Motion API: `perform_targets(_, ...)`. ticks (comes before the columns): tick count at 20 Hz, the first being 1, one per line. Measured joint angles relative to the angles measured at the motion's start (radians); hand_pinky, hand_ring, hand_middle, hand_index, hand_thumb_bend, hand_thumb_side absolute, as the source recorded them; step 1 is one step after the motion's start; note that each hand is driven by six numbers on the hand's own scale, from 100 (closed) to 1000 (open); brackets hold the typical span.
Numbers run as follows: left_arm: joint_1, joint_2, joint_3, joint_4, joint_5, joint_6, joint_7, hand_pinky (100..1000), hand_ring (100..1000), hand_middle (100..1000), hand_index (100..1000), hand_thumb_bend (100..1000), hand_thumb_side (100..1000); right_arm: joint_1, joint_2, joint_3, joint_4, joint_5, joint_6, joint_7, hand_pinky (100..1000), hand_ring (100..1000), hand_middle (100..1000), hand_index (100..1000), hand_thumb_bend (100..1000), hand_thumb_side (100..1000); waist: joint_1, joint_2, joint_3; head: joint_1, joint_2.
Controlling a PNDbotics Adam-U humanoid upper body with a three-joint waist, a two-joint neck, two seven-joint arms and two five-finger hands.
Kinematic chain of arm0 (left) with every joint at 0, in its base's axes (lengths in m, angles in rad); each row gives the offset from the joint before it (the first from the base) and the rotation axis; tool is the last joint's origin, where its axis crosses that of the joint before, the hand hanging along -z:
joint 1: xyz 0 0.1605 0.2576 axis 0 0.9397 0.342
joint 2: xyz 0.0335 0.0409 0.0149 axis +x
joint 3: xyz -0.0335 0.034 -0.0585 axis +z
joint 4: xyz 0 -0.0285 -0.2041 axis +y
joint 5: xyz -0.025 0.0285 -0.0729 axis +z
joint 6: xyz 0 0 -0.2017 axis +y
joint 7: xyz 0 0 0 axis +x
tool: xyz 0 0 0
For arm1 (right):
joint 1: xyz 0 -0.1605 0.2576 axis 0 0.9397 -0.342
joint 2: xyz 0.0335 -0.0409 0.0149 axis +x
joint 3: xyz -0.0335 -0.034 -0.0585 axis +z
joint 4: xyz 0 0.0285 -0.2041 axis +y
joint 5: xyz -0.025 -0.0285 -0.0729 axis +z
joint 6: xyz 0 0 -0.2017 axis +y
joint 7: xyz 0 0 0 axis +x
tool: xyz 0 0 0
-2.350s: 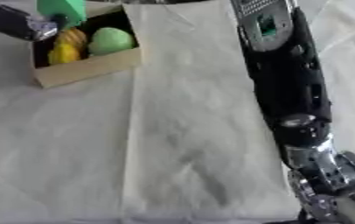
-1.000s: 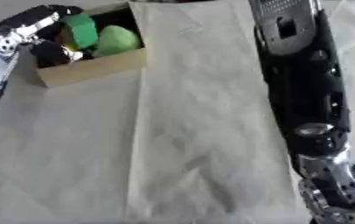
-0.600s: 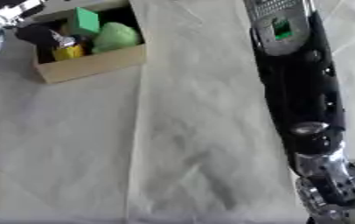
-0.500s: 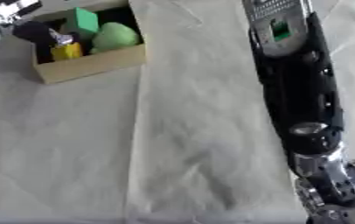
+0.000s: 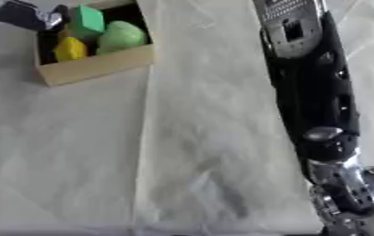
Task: Pick up objects on the table and place them in the box.
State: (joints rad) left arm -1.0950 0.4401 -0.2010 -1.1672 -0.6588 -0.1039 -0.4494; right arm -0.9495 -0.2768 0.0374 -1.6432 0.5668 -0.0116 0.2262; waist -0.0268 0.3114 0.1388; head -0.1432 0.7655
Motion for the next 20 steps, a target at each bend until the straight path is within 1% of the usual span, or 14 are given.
perform_targets(3, 0.056, 0.087, -0.013, -0.115, 0.071, 0.015, -0.013, 921, 960, 813, 901, 250, 154, 0.001, -0.002, 0.0, -0.001, 0.0, 0.001, -0.001, 706, 785, 709, 903, 100, 430, 0.001, -0.002, 0.007, -0.004, 0.0)
perform_targets(5, 0.096, 0.143, -0.013, -0.189, 0.114, 0.029, -0.016, 921, 964, 834, 894, 264, 150, 0.003, -0.002, 0.0, -0.002, 0.001, 0.001, -0.001, 706, 785, 710, 903, 100, 430, 0.002, -0.005, 0.01, -0.005, 0.0)
perform_targets(8, 0.158, 0.218, -0.014, -0.282, 0.165, 0.05, -0.023, 923, 968, 849, 887, 289, 169, 0.009, -0.005, -0.001, -0.002, 0.002, 0.002, -0.002, 706, 785, 710, 903, 100, 431, 0.002, -0.009, 0.014, -0.004, 0.0)
perform_targets(12, 0.252, 0.31, -0.021, -0.376, 0.213, 0.065, -0.043, 925, 967, 854, 895, 326, 206, 0.009, -0.01, -0.001, -0.005, 0.003, 0.005, -0.004, 707, 785, 711, 903, 100, 441, 0.002, -0.013, 0.018, 0.0, 0.0)
perform_targets(13, 0.278, 0.333, -0.023, -0.396, 0.224, 0.067, -0.049, 925, 968, 855, 897, 334, 216, 0.009, -0.01, -0.001, -0.006, 0.003, 0.005, -0.004, 707, 785, 711, 903, 100, 431, 0.002, -0.014, 0.019, 0.001, 0.0)
perform_targets(15, 0.327, 0.373, -0.024, -0.441, 0.242, 0.069, -0.06, 926, 969, 855, 899, 334, 225, 0.01, -0.01, -0.002, -0.007, 0.003, 0.006, -0.004, 707, 785, 711, 903, 100, 432, 0.002, -0.016, 0.021, 0.005, 0.0)
perform_targets(16, 0.349, 0.39, -0.024, -0.461, 0.249, 0.07, -0.065, 928, 971, 857, 903, 329, 257, 0.01, -0.01, -0.003, -0.007, 0.003, 0.006, -0.005, 707, 785, 711, 903, 100, 433, 0.002, -0.016, 0.022, 0.009, 0.0)
perform_targets(20, 0.416, 0.435, -0.023, -0.522, 0.284, 0.073, -0.088, 927, 971, 853, 901, 320, 302, 0.01, -0.01, -0.006, -0.009, 0.003, 0.008, -0.006, 707, 785, 711, 903, 100, 433, 0.002, -0.019, 0.025, 0.03, 0.0)
